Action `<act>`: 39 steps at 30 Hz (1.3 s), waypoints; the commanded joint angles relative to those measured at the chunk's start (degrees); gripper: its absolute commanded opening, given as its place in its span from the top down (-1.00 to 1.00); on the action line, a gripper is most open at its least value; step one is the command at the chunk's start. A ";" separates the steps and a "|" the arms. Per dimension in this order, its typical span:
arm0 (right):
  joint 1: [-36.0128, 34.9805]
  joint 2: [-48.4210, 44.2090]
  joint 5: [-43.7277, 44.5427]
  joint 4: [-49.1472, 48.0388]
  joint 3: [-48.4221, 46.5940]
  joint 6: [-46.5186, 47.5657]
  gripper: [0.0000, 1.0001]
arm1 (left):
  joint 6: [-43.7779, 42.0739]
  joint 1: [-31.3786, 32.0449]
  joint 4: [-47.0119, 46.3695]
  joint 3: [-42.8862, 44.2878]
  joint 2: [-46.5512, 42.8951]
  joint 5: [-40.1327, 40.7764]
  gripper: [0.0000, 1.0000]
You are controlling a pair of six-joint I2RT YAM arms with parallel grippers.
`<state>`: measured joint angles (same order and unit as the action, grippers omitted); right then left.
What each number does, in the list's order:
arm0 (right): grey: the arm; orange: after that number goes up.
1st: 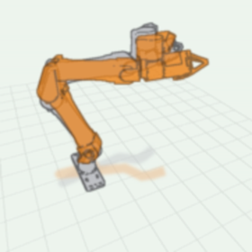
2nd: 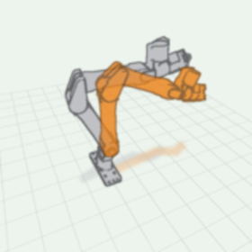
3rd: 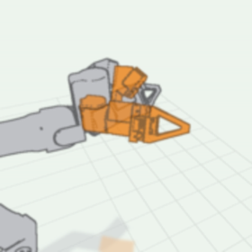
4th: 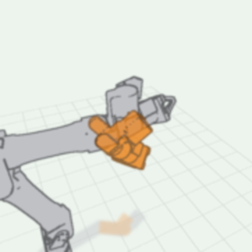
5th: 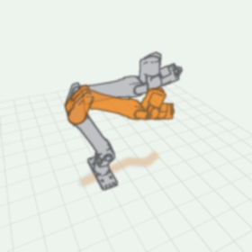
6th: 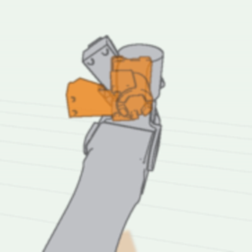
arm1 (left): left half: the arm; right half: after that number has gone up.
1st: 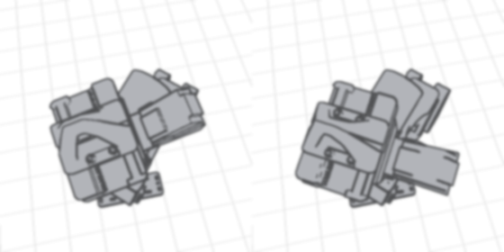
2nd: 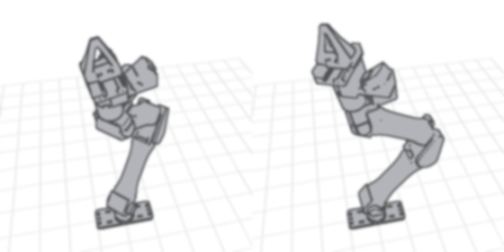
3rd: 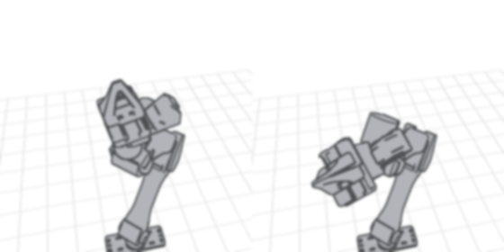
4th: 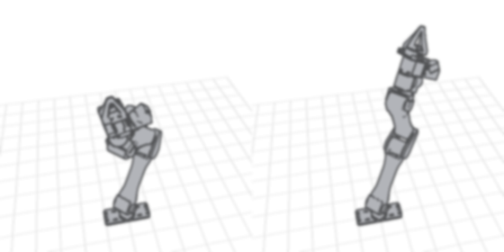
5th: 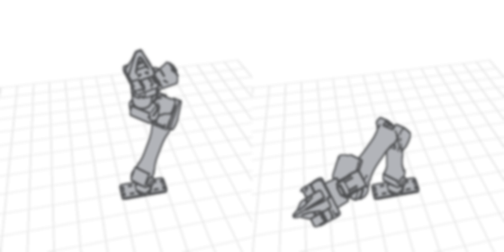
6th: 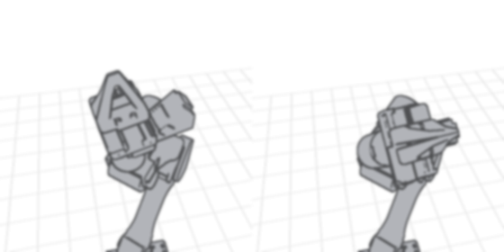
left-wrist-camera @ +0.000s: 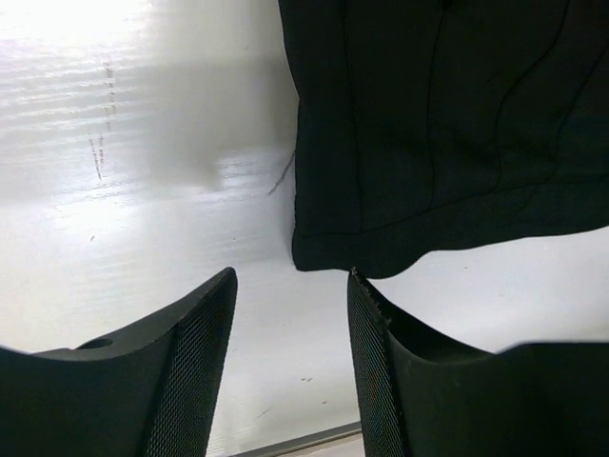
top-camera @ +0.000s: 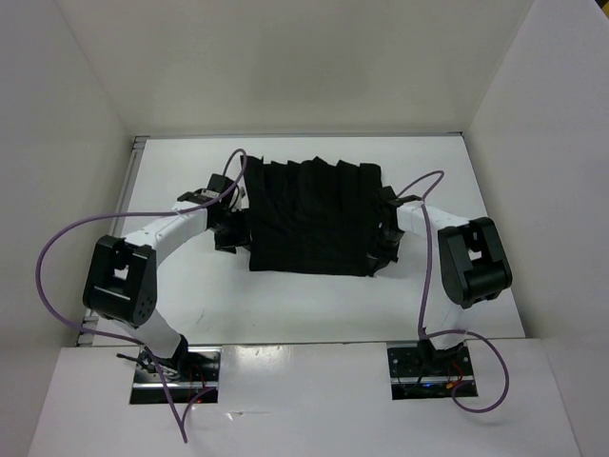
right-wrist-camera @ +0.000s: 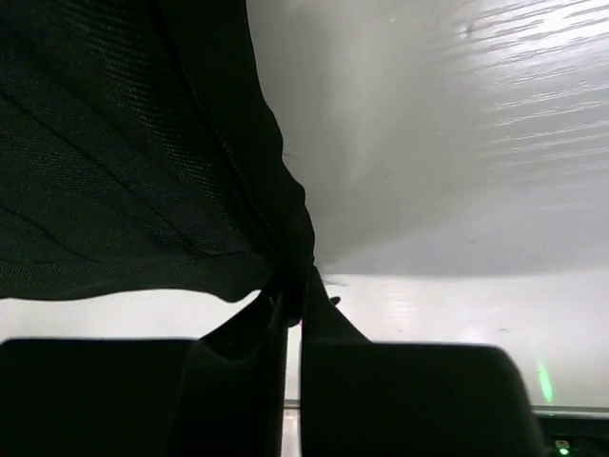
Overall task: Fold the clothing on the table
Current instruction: Fold the skirt
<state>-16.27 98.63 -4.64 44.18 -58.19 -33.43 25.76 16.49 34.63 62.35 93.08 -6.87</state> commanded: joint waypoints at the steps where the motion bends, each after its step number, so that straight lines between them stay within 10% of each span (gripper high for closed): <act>1: -0.95 -1.24 5.44 0.29 -2.79 -0.67 1.00 | 0.43 -1.54 -1.67 -0.47 -2.99 -3.15 -0.15; 12: 0.18 -13.88 -23.21 -5.86 -9.06 2.40 1.00 | 2.81 -3.31 -5.10 -3.28 -2.99 -8.16 -0.15; 23: 0.98 -2.57 3.21 4.86 -2.27 0.82 1.00 | 2.81 -3.31 -6.24 -4.34 -1.41 -8.16 -0.21; 39: 0.98 -0.90 4.12 5.56 -2.98 0.30 1.00 | 2.81 -3.31 -10.54 -4.43 7.12 -11.66 -0.21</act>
<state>-14.85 98.19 -2.17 48.45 -59.46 -32.56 28.86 13.52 26.02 57.36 98.80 -16.91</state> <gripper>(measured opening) 0.047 0.600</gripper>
